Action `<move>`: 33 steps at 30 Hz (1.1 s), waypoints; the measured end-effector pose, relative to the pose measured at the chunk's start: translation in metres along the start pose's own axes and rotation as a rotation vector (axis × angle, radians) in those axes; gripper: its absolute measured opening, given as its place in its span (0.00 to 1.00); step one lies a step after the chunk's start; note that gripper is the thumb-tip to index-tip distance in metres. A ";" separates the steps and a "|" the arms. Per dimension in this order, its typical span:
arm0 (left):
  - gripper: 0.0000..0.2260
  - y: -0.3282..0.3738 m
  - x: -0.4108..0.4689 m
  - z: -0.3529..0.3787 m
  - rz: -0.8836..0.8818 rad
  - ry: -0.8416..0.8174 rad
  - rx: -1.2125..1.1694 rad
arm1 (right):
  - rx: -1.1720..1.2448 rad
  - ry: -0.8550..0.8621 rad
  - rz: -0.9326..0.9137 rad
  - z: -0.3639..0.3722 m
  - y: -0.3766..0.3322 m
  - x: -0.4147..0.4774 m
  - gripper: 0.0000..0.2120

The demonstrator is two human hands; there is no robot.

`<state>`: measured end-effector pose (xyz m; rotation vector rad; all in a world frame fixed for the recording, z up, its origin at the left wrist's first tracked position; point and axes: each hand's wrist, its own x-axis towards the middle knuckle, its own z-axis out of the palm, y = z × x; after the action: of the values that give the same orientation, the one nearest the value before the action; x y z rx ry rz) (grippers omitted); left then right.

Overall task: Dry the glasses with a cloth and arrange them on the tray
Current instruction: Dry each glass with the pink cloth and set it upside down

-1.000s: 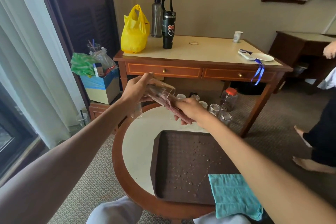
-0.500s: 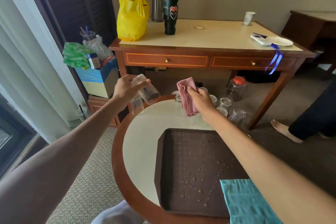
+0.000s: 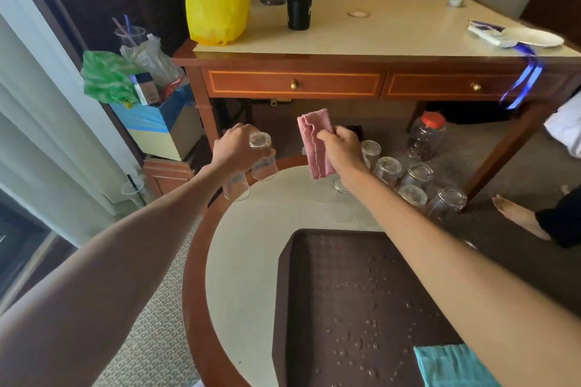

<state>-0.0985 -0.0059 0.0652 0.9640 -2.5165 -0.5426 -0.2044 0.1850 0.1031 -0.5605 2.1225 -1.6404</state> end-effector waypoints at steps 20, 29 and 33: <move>0.28 -0.038 0.016 0.036 -0.029 -0.081 0.083 | 0.164 -0.044 0.133 0.007 0.022 0.019 0.18; 0.30 -0.012 0.006 0.023 -0.034 -0.090 0.135 | 0.176 -0.042 0.104 -0.025 0.024 0.017 0.27; 0.18 0.027 -0.016 0.014 0.073 0.006 -0.148 | 0.203 0.053 0.070 -0.048 0.025 0.011 0.24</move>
<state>-0.1089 0.0271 0.0628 0.8153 -2.4562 -0.6909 -0.2416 0.2235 0.0892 -0.3797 1.9572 -1.8217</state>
